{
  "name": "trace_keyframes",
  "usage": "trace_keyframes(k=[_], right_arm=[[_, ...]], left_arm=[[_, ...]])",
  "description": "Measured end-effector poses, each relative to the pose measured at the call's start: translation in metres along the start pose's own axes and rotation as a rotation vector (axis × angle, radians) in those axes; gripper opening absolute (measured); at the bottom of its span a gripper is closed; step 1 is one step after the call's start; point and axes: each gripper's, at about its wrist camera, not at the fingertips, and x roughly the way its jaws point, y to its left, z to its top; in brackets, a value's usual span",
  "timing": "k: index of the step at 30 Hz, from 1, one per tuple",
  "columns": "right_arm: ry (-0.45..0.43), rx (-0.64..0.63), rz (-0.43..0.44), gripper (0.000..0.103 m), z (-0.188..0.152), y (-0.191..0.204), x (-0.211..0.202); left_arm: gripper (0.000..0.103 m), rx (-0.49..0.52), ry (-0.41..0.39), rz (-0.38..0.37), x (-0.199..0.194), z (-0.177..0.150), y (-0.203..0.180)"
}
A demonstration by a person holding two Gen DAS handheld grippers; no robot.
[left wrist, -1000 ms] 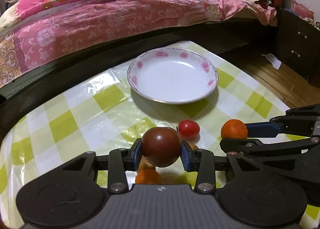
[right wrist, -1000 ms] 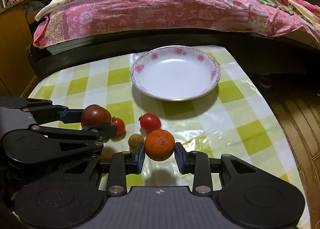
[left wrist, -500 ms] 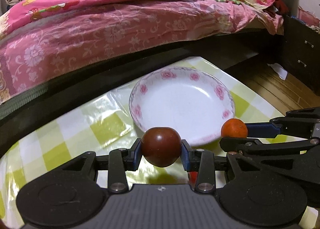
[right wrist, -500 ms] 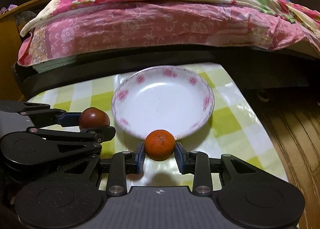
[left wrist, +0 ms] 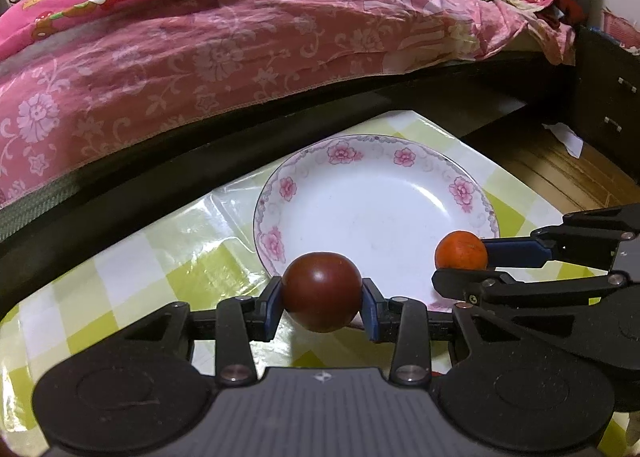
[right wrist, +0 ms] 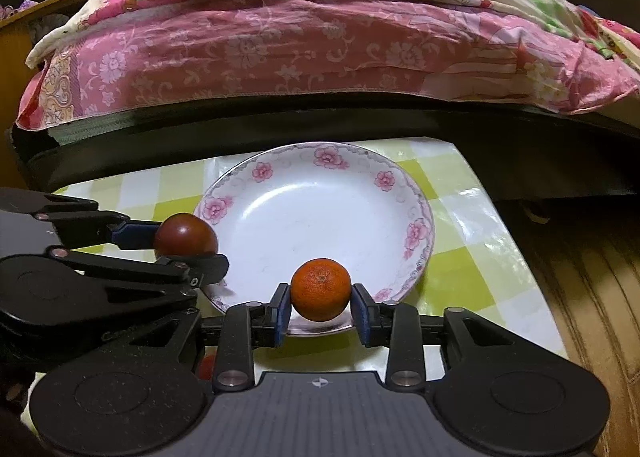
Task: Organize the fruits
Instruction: 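Carry both fruits to the white plate and open both grippers to release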
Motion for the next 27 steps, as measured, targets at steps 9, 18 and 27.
trace_keyframes(k=[9, 18, 27], right_arm=[[-0.011, 0.001, -0.006, 0.033, -0.0008, -0.0012, 0.0018], [-0.02, 0.012, -0.008, 0.038, 0.0006, -0.0045, 0.0022], [-0.032, 0.026, -0.025, 0.041, -0.0008, -0.0051, -0.0024]], left_arm=[[0.048, 0.0, -0.007, 0.012, 0.0027, 0.0017, -0.0004], [0.049, -0.013, -0.009, 0.013, 0.0019, 0.0031, 0.0014], [0.053, -0.019, -0.02, 0.002, 0.0007, 0.0032, 0.0014]])
